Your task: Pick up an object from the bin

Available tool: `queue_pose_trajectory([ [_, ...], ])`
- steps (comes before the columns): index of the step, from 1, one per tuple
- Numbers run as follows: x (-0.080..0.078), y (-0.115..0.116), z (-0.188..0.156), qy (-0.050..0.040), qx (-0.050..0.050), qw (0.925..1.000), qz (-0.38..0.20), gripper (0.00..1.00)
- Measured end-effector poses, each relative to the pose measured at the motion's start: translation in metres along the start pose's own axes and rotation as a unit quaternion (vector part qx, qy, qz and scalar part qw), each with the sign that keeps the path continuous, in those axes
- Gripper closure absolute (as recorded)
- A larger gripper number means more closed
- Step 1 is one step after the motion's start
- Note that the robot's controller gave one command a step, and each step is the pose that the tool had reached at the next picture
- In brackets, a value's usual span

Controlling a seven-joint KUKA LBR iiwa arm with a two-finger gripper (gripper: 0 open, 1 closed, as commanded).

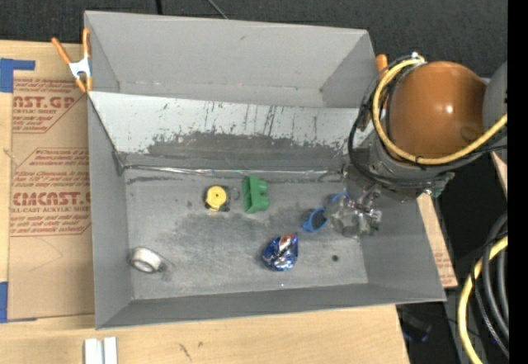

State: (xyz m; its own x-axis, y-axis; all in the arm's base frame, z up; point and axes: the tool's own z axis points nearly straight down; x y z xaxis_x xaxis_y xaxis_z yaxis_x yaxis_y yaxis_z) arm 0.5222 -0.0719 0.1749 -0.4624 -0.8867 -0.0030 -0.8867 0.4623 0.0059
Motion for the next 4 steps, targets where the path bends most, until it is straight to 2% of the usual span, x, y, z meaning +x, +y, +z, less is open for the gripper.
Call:
queue_pose_trajectory([
  [1, 0.002, -0.002, -0.003, 0.0001, 0.003, 1.0000, 0.001, 0.00],
  [2, -0.026, -0.035, 0.097, 0.0004, 0.000, 0.9988, 0.049, 0.00],
  [3, -0.026, -0.037, 0.093, 0.0001, 0.003, 0.9988, 0.049, 1.00],
  [4, -0.014, -0.032, -0.024, -0.0011, 0.007, 0.9984, 0.056, 1.00],
])
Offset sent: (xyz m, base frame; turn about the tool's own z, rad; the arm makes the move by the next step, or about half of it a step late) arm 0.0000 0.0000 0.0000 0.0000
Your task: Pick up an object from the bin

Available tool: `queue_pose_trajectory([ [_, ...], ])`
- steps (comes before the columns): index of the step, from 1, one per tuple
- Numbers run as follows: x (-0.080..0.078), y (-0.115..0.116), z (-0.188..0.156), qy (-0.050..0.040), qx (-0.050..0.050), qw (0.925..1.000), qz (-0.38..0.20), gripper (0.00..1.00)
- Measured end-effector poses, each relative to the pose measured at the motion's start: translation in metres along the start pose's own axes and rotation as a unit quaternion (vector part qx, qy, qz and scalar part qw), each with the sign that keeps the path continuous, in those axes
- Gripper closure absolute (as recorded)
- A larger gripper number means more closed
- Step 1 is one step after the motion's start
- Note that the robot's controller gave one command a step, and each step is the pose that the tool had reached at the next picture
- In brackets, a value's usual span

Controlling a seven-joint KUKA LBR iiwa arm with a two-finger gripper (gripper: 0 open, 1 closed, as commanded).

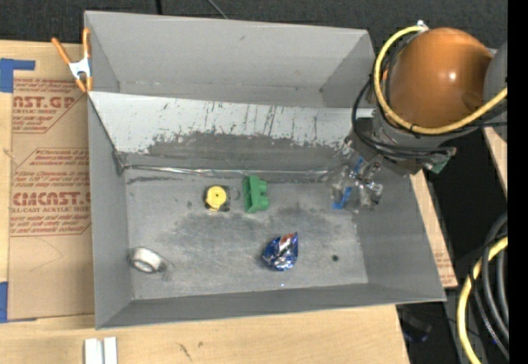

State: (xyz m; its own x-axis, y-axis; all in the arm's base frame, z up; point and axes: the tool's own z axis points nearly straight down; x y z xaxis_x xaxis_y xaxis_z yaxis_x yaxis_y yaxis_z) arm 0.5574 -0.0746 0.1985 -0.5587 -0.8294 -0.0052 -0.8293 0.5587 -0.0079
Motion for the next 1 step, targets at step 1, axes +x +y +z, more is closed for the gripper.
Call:
queue_pose_trajectory([
  [1, 0.0250, 0.0082, -0.0514, 0.0005, -0.003, 0.9752, -0.221, 1.00],
])
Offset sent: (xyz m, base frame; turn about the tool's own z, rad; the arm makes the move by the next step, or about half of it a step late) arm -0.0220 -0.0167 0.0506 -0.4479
